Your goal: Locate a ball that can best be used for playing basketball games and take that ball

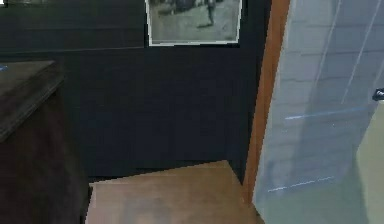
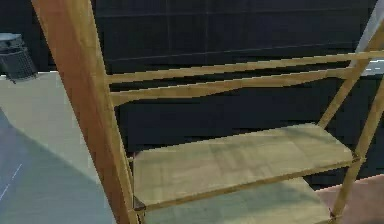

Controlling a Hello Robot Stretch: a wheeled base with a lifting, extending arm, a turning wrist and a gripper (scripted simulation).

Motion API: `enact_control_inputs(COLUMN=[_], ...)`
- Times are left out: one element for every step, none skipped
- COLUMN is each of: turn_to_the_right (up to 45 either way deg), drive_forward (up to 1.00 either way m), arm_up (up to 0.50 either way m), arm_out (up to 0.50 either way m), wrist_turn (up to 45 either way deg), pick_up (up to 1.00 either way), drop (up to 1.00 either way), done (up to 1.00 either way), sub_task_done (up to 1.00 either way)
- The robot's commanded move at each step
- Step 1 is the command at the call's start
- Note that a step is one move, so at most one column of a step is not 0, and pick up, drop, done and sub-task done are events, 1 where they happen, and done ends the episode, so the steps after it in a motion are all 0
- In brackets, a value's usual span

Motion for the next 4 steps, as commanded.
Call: enact_control_inputs(turn_to_the_right=[0.0,27.0,0.0,45.0], drive_forward=[0.15,0.00,0.65,0.00], arm_up=[0.00,0.00,0.00,0.00], arm_out=[0.00,0.00,0.00,0.00], wrist_turn=[0.0,0.0,0.0,0.0], pick_up=[0.00,0.00,0.00,0.00], drop=[0.00,0.00,0.00,0.00], done=[0.00,0.00,0.00,0.00], sub_task_done=[0.00,0.00,0.00,0.00])
